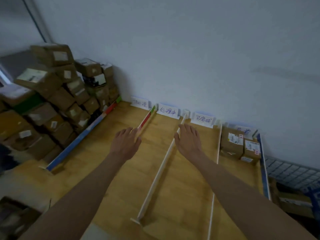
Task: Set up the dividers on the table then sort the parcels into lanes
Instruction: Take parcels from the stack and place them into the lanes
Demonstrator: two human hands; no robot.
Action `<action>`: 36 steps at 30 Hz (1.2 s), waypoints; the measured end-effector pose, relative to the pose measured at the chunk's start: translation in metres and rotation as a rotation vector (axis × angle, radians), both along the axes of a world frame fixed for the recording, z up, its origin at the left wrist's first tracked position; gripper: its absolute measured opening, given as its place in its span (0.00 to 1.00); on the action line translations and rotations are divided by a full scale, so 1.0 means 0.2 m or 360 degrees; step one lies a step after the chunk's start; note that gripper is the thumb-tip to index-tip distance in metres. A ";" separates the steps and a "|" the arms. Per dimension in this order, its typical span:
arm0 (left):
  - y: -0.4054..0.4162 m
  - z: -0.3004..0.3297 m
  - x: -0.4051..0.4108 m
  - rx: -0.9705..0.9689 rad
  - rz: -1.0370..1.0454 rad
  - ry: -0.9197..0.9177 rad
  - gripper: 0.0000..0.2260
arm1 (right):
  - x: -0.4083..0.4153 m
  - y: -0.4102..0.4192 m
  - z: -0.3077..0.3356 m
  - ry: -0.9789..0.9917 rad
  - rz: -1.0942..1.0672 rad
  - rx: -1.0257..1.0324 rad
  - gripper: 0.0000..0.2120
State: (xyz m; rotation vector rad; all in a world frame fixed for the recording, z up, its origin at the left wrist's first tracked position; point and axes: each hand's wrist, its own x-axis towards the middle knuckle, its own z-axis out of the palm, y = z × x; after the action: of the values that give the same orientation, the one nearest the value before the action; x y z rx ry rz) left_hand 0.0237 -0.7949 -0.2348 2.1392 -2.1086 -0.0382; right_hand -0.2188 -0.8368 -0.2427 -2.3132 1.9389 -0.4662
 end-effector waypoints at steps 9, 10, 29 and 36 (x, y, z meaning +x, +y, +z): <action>0.38 0.13 0.87 -0.0055 0.0268 -0.0059 0.19 | 0.91 0.18 0.10 0.0022 0.0297 -0.0088 0.21; 0.41 0.14 0.94 -0.0059 0.0301 -0.0068 0.20 | 0.99 0.19 0.12 0.0015 0.0327 -0.0086 0.21; 0.38 0.50 2.23 -0.0336 0.0768 -0.0169 0.18 | 2.55 -0.08 0.43 -0.0194 0.0937 -0.0140 0.21; 0.36 0.53 2.64 -0.0399 0.1071 0.0047 0.22 | 3.06 -0.17 0.57 -0.0321 0.1099 0.0062 0.22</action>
State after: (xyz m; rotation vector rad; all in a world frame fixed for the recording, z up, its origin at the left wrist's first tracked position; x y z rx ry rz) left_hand 0.5516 -0.7228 -0.1284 2.5266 -1.2021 0.2462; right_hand 0.3928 -0.8702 -0.1295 -2.5765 0.9560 -0.5416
